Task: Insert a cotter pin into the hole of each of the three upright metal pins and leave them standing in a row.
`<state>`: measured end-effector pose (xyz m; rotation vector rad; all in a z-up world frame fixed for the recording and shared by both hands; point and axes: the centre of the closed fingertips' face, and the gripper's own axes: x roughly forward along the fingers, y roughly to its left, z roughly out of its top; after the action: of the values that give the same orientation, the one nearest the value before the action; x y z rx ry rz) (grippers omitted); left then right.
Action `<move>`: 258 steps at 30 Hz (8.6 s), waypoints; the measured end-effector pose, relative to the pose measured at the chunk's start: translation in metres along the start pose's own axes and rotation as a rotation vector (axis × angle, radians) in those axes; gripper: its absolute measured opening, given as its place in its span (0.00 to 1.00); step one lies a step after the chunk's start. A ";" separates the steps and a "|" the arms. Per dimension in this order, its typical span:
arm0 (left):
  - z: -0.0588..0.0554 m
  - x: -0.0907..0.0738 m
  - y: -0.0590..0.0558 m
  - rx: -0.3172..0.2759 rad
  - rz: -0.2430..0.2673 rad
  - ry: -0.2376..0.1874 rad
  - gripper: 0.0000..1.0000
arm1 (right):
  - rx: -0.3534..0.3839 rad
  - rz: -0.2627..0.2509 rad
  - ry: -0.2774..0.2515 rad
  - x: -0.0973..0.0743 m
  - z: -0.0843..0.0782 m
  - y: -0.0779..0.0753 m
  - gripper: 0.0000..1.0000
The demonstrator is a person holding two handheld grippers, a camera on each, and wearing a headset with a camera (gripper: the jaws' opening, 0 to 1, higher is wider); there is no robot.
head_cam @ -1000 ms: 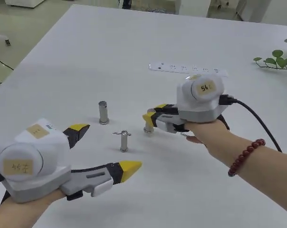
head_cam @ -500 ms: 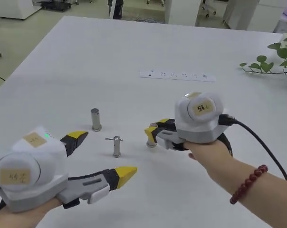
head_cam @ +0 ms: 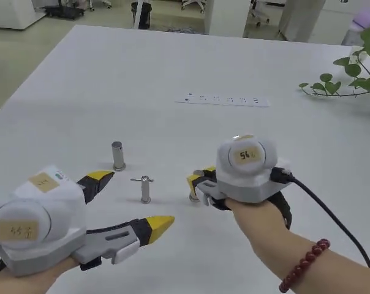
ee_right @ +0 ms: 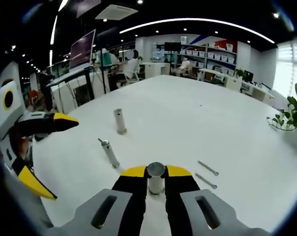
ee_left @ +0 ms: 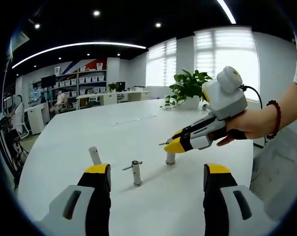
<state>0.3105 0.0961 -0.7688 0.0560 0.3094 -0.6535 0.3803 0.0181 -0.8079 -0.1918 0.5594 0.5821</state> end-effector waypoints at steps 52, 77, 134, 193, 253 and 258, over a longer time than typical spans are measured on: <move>-0.001 -0.002 -0.002 -0.009 -0.005 -0.006 0.79 | 0.039 0.011 -0.032 -0.013 -0.010 0.020 0.28; -0.001 -0.007 -0.005 0.008 -0.003 -0.009 0.78 | -0.011 0.218 -0.041 -0.039 0.009 -0.011 0.35; -0.013 -0.002 0.005 -0.021 -0.004 0.018 0.71 | -0.214 0.253 0.266 0.011 -0.055 -0.092 0.12; -0.001 -0.003 -0.004 -0.036 -0.042 0.031 0.57 | -0.463 0.274 0.270 -0.015 -0.019 -0.074 0.01; 0.033 0.024 -0.052 -0.497 -0.300 0.050 0.10 | -0.783 0.470 -0.004 -0.078 0.023 0.050 0.02; 0.034 0.024 -0.051 -0.527 -0.300 0.046 0.08 | -0.792 0.472 -0.009 -0.078 0.024 0.053 0.02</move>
<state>0.3071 0.0363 -0.7411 -0.4877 0.5322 -0.8497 0.3068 0.0334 -0.7462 -0.8182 0.3372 1.2501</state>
